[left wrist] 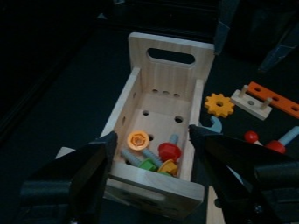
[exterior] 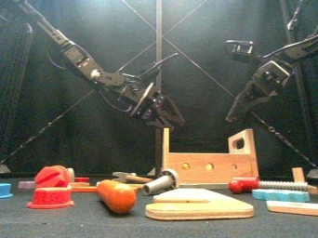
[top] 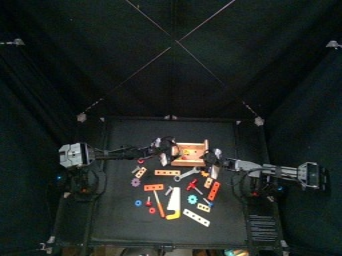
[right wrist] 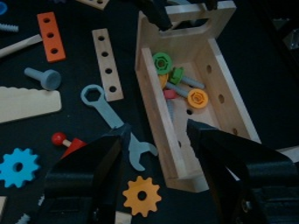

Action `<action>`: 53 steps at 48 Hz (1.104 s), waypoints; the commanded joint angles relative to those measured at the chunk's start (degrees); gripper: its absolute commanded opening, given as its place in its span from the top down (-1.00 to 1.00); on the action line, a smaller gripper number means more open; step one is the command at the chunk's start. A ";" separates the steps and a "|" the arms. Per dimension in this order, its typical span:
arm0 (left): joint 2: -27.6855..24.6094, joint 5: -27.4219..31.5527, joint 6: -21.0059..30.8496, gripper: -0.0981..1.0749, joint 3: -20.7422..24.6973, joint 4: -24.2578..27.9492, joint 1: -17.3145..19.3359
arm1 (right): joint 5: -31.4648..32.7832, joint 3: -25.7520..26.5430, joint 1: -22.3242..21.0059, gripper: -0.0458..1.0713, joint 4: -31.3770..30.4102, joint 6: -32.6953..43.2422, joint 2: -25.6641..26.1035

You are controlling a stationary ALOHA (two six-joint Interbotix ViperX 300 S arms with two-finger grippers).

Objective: Place green nut into toolbox

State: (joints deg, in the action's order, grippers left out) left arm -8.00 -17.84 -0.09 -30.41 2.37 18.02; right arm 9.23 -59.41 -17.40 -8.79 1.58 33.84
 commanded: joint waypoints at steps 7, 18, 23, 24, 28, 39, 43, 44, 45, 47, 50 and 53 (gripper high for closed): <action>1.76 -0.53 -0.09 -0.86 1.76 0.00 -0.09 | -0.18 1.23 0.09 -0.67 0.97 0.09 0.18; 1.85 -0.53 -0.09 -0.86 1.93 0.09 -0.18 | -0.26 1.23 0.26 -0.67 1.14 0.09 0.18; 1.93 -0.53 -0.09 -0.86 1.93 0.00 -0.18 | -0.18 1.23 0.26 -0.67 1.05 0.00 0.18; 1.93 -0.53 -0.09 -0.86 1.93 0.00 -0.18 | -0.18 1.23 0.26 -0.67 1.05 0.00 0.18; 1.93 -0.44 -0.09 -0.86 2.02 0.00 -0.09 | -0.18 1.41 0.26 -0.67 0.97 0.00 0.18; 2.46 -0.35 0.00 -0.86 1.76 -0.09 -0.18 | -0.18 1.93 0.26 -0.67 0.35 -0.09 0.18; 2.64 -0.44 0.00 -0.86 1.76 -0.09 -0.18 | -0.18 1.85 0.26 -0.67 0.00 0.00 0.18; 2.64 -0.44 0.00 -0.86 1.76 -0.09 -0.18 | -0.18 1.93 0.26 -0.67 0.00 0.00 0.18; 2.72 -0.44 0.00 -0.86 1.76 -0.09 -0.18 | -0.18 1.93 0.26 -0.67 0.00 0.00 0.18; 2.90 -0.35 0.00 -0.86 1.76 -0.09 -0.18 | -0.26 1.93 0.26 -0.67 0.09 0.00 0.18; 3.08 -0.18 -0.09 -0.86 1.67 -0.09 -0.18 | -0.18 1.85 0.26 -0.67 0.26 0.00 0.18; 3.34 -0.18 -0.09 -0.86 1.58 0.00 -0.18 | -0.18 1.67 0.26 -0.67 0.53 0.09 0.18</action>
State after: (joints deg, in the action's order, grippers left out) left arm -6.50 -17.84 -0.09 -29.79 2.37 17.93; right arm 9.23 -58.89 -17.23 -8.61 1.67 33.75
